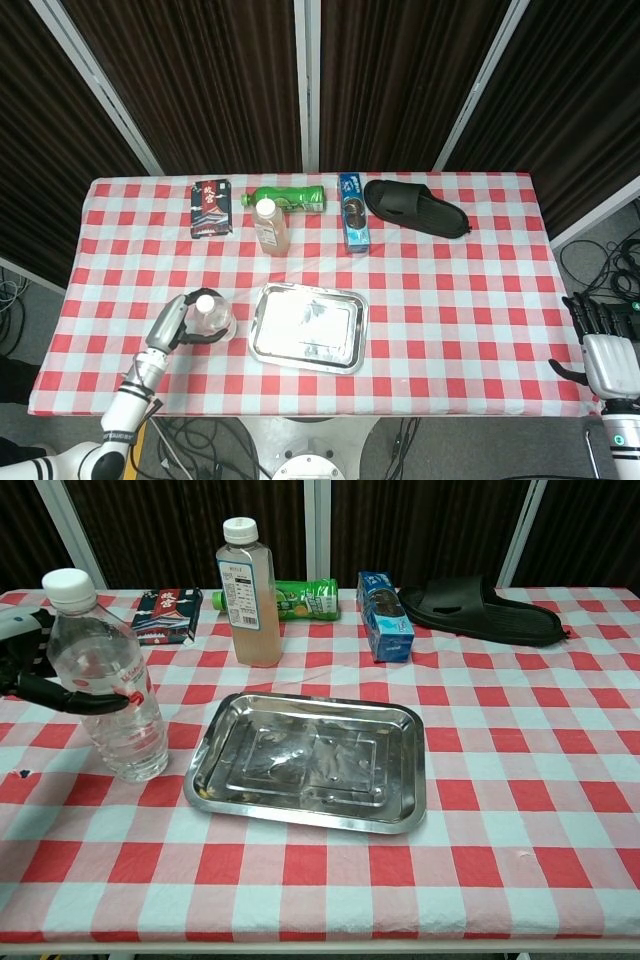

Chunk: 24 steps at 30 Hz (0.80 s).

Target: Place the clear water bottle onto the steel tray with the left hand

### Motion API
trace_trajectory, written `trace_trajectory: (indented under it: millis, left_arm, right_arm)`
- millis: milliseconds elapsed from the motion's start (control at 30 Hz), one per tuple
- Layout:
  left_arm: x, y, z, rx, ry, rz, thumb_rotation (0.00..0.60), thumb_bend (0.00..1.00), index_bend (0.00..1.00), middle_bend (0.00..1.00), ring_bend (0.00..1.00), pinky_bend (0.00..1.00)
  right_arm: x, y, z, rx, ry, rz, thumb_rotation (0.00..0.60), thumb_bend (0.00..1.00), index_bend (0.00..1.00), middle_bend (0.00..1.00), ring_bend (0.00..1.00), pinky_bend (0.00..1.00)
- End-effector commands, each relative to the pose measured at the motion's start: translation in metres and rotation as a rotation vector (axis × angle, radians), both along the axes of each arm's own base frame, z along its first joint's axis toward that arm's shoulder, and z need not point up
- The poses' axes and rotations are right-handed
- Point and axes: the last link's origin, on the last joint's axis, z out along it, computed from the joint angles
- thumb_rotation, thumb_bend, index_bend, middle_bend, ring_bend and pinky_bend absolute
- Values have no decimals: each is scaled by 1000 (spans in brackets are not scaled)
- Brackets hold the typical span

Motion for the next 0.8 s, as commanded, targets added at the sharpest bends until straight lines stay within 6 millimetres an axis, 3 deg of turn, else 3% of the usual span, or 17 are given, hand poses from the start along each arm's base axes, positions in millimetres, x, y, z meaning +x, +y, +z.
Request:
trace_trajectory:
  millis: [33, 200, 367, 567, 667, 733, 800]
  left_arm:
    - [4, 3, 4, 16, -1, -10, 600, 297, 546, 593, 388, 352]
    - [22, 18, 28, 85, -8, -64, 600, 299, 550, 596, 392, 360]
    - [54, 46, 70, 180, -12, -126, 600, 299, 548, 601, 394, 363]
    - [85, 58, 104, 212, -15, -147, 600, 301, 546, 609, 401, 377]
    - [71, 50, 96, 176, 33, -111, 600, 301, 545, 609, 403, 380]
    - [44, 38, 76, 106, 76, -41, 600, 301, 544, 609, 404, 380]
    - [29, 36, 58, 46, 122, -11, 600, 304, 542, 607, 404, 379]
  right_arm:
    - [0, 0, 0, -1, -1, 0, 600, 72, 0, 0, 0, 0]
    - [1, -1, 1, -8, -3, 4, 600, 72, 0, 0, 0, 0]
    - [2, 0, 3, -15, -8, 11, 600, 72, 0, 0, 0, 0]
    - [6, 2, 3, -15, -18, 34, 600, 72, 0, 0, 0, 0]
    - [6, 3, 3, -10, -16, 34, 600, 72, 0, 0, 0, 0]
    - [4, 3, 1, -4, -13, 26, 600, 73, 0, 0, 0, 0]
    - [3, 3, 1, -4, -13, 21, 600, 73, 0, 0, 0, 0]
